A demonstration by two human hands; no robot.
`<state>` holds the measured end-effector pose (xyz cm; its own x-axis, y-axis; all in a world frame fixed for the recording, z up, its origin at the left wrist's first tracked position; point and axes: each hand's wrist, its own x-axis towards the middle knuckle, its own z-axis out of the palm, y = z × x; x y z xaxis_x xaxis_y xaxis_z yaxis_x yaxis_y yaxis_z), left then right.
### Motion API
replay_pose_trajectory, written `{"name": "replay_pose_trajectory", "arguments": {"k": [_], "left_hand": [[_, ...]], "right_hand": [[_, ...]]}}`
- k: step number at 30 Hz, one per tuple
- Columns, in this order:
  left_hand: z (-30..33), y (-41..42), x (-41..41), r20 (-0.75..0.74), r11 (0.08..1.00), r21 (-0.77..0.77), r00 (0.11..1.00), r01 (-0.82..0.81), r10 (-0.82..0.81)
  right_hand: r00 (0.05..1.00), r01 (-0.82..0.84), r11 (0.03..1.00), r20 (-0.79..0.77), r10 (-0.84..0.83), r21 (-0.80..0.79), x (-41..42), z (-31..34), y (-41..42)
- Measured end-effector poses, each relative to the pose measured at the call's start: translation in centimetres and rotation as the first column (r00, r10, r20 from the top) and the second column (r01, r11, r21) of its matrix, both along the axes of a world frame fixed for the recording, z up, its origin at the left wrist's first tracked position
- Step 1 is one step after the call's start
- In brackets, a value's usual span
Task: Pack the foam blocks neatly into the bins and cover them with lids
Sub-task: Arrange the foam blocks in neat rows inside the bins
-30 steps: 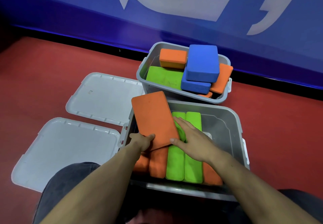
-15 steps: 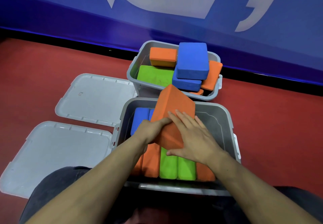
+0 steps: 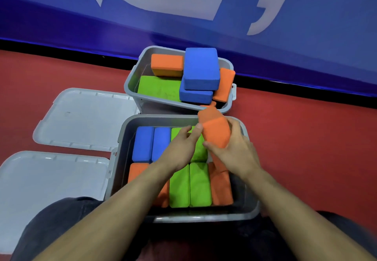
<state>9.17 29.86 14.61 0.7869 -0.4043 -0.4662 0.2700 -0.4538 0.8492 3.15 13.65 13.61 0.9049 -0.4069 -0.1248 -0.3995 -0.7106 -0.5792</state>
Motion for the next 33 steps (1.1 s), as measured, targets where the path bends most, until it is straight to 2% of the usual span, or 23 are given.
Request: {"name": "replay_pose_trajectory", "arguments": {"k": [2,4,9,14,17,22,26,31,33], "left_hand": [[-0.7,0.0,-0.1,0.200,0.973,0.219,0.973,0.068,-0.113],[-1.5,0.2,-0.4,0.314,0.920,0.373,0.916,0.122,-0.249],[-2.3,0.7,-0.4,0.277,0.811,0.545,0.867,0.214,-0.414],[-2.8,1.6,-0.4,0.296,0.642,0.739,0.756,0.205,-0.583],[-3.3,2.1,-0.4,0.263,0.595,0.769,0.731,0.236,-0.630],[-3.8,2.3,0.1,0.263,0.653,0.708,0.757,0.270,-0.598],[-3.9,2.4,0.5,0.296,0.640,0.732,0.736,0.236,-0.609],[-4.2,2.7,0.6,0.254,0.529,0.813,0.670,0.243,-0.698],[-4.3,2.7,0.6,0.242,0.523,0.813,0.668,0.256,-0.703]], "right_hand": [[0.993,0.118,0.986,-0.002,-0.119,0.114,0.2,-0.4,-0.7],[0.983,0.181,0.974,-0.014,-0.181,0.137,0.3,-1.1,-1.3],[0.955,0.297,0.941,-0.046,-0.293,0.164,1.8,-3.0,-4.1],[0.948,0.317,0.921,-0.117,-0.297,0.226,5.8,-5.0,-5.5],[0.947,0.298,0.935,-0.184,-0.264,0.191,8.2,-7.6,-4.8],[0.913,0.329,0.930,-0.308,-0.268,0.164,9.2,-13.2,-4.4],[0.894,0.331,0.934,-0.361,-0.265,0.135,9.0,-16.9,-4.3],[0.889,0.344,0.937,-0.343,-0.303,0.066,8.8,-19.0,-3.7],[0.894,0.344,0.935,-0.337,-0.296,0.092,8.8,-19.0,-3.5]]}}
